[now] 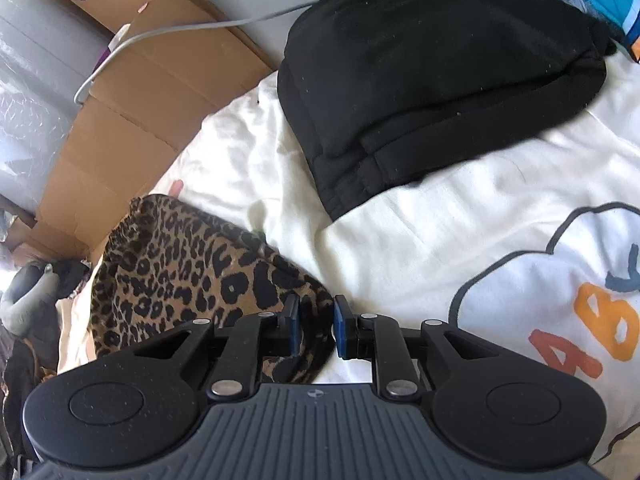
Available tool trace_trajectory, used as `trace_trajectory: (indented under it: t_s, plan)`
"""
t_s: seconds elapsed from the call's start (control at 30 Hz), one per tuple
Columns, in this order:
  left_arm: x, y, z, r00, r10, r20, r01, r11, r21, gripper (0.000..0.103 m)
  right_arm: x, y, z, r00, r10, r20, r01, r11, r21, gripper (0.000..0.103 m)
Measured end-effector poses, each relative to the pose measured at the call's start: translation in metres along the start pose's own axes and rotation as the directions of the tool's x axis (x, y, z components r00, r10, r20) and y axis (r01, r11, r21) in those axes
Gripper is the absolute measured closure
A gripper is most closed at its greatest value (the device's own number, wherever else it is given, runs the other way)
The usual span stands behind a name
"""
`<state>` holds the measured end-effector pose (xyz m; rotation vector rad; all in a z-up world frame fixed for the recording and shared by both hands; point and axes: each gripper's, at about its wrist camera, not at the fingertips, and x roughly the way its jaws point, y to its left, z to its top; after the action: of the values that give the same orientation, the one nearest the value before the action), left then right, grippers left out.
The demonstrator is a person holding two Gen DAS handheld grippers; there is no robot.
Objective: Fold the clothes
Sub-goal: 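Grasp the leopard garment edge with the right tool while the left tool holds its edge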
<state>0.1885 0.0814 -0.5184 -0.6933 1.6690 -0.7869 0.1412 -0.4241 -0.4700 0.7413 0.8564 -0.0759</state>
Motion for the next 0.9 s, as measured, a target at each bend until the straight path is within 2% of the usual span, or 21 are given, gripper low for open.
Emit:
trace_trajectory:
  t_s: [0.33, 0.5, 0.57, 0.63, 0.8, 0.87, 0.9]
  plan:
    - [0.001, 0.001, 0.001, 1.0, -0.004, -0.006, 0.004, 1.0, 0.0, 0.09, -0.021, 0.018, -0.002, 0.998, 0.016, 0.057, -0.012, 0.997, -0.073, 0.084]
    - [0.002, 0.002, 0.001, 1.0, -0.006, -0.007, 0.006, 1.0, -0.001, 0.09, -0.015, 0.023, -0.007, 1.0, 0.006, 0.028, -0.003, 0.994, -0.11, 0.083]
    - [0.001, 0.003, 0.001, 1.0, -0.007, -0.008, 0.007, 1.0, -0.001, 0.09, -0.011, 0.025, -0.009, 1.0, -0.007, 0.019, 0.009, 0.993, -0.12, 0.081]
    - [0.001, 0.003, 0.001, 1.0, -0.008, -0.009, 0.008, 1.0, -0.001, 0.09, -0.006, 0.026, -0.01, 1.0, -0.017, 0.014, 0.019, 0.992, -0.127, 0.069]
    - [-0.001, 0.004, 0.0, 1.0, -0.009, -0.01, 0.009, 1.0, -0.002, 0.09, 0.009, 0.014, -0.006, 1.0, 0.009, -0.009, -0.01, 0.997, -0.073, 0.068]
    - [-0.002, 0.004, 0.0, 1.0, -0.011, -0.008, 0.011, 1.0, -0.003, 0.09, 0.014, 0.008, -0.004, 0.999, 0.035, -0.021, -0.036, 0.999, -0.032, 0.072]
    - [-0.002, 0.004, -0.001, 1.0, -0.012, -0.006, 0.012, 1.0, -0.003, 0.09, 0.015, 0.004, -0.002, 0.998, 0.049, -0.029, -0.05, 0.999, -0.011, 0.088]
